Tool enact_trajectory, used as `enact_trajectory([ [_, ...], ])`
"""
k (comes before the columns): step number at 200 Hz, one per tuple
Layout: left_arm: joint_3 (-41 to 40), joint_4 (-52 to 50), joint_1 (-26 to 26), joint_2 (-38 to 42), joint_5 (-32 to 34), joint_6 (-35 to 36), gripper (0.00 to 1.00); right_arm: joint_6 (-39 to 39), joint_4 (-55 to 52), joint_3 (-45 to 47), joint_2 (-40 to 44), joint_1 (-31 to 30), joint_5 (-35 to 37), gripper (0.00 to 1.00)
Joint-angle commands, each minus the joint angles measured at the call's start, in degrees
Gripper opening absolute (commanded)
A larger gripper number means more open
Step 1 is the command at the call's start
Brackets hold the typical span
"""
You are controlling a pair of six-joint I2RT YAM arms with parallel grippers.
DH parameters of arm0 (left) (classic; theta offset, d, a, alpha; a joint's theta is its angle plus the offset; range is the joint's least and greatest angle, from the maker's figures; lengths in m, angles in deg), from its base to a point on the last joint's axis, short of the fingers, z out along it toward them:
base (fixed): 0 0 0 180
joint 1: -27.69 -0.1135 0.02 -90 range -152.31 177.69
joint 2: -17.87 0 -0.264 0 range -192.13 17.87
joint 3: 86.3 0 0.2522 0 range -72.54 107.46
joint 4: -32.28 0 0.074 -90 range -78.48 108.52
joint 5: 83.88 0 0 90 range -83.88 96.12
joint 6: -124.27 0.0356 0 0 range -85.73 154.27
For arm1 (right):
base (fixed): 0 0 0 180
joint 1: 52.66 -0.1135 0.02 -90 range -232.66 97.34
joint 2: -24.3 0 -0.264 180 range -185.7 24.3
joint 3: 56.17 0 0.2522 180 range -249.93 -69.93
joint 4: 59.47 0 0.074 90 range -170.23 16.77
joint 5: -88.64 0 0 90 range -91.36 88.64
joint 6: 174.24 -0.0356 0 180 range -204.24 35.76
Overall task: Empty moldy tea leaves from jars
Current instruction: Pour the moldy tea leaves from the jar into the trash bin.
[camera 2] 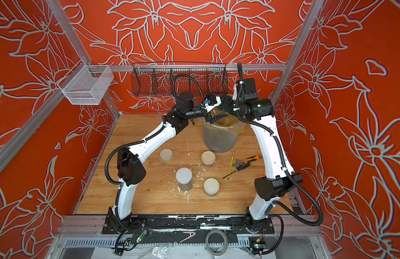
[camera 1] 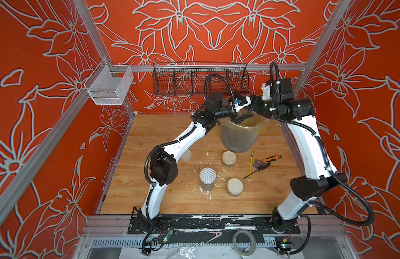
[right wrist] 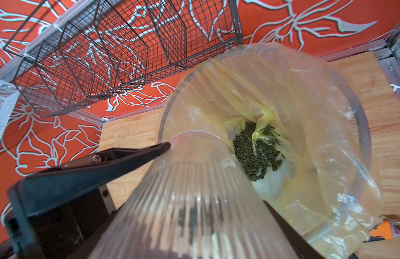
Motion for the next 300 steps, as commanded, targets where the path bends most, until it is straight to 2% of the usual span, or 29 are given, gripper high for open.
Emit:
enact_trajectory([
  [1,2.7,0.6,0.1,0.4,2.7,-13.7,0.56,-1.3,8.2,-0.4,1.4,-0.5,1.2,0.03],
  [29,3.5,2.7,-0.1,0.0,5.4,-21.5,0.49,-3.0,11.2,0.9,1.4,-0.5,-0.3,0.03],
  [52,4.8,2.9,-0.1,-0.3,5.4,-25.6,0.48,-3.5,12.3,1.0,1.4,-0.5,-1.5,0.03],
  [87,5.0,4.0,-0.2,-0.1,5.4,-28.5,0.48,-3.9,12.9,0.9,1.3,-0.5,-1.7,0.01],
  [121,5.1,3.8,-0.2,-0.1,5.9,-28.3,0.48,-3.3,13.0,1.1,1.1,-0.5,-0.7,0.01],
  [128,5.1,3.4,-0.2,-0.1,5.8,-27.7,0.55,-2.9,13.0,1.1,1.1,-0.5,0.1,0.00],
  [148,4.8,1.0,-0.2,0.5,6.3,-25.3,0.91,-0.3,12.2,0.4,0.6,-0.5,3.9,0.00],
  [159,4.0,-0.4,-0.2,1.3,7.1,-23.7,0.99,1.7,11.3,-1.0,0.2,-0.5,6.7,0.00],
  [199,-4.9,1.4,-0.6,6.9,7.6,-21.0,0.98,7.4,5.7,-8.1,-3.1,-0.6,17.2,0.00],
  [224,-10.7,1.5,-0.6,11.1,7.7,-19.6,0.98,11.2,0.9,-13.6,-7.1,-1.0,20.4,0.00],
  [273,-31.6,8.9,-0.6,26.0,11.7,-22.8,0.98,30.0,-9.5,-23.7,-17.4,-4.5,22.2,0.00],
  [286,-36.6,10.4,-0.6,29.6,13.3,-23.9,0.98,33.8,-9.4,-24.7,-19.1,-6.1,26.1,0.00],
  [300,-41.0,11.7,-0.4,32.8,14.7,-24.8,0.98,38.7,-6.9,-24.4,-20.6,-8.7,35.9,0.00],
])
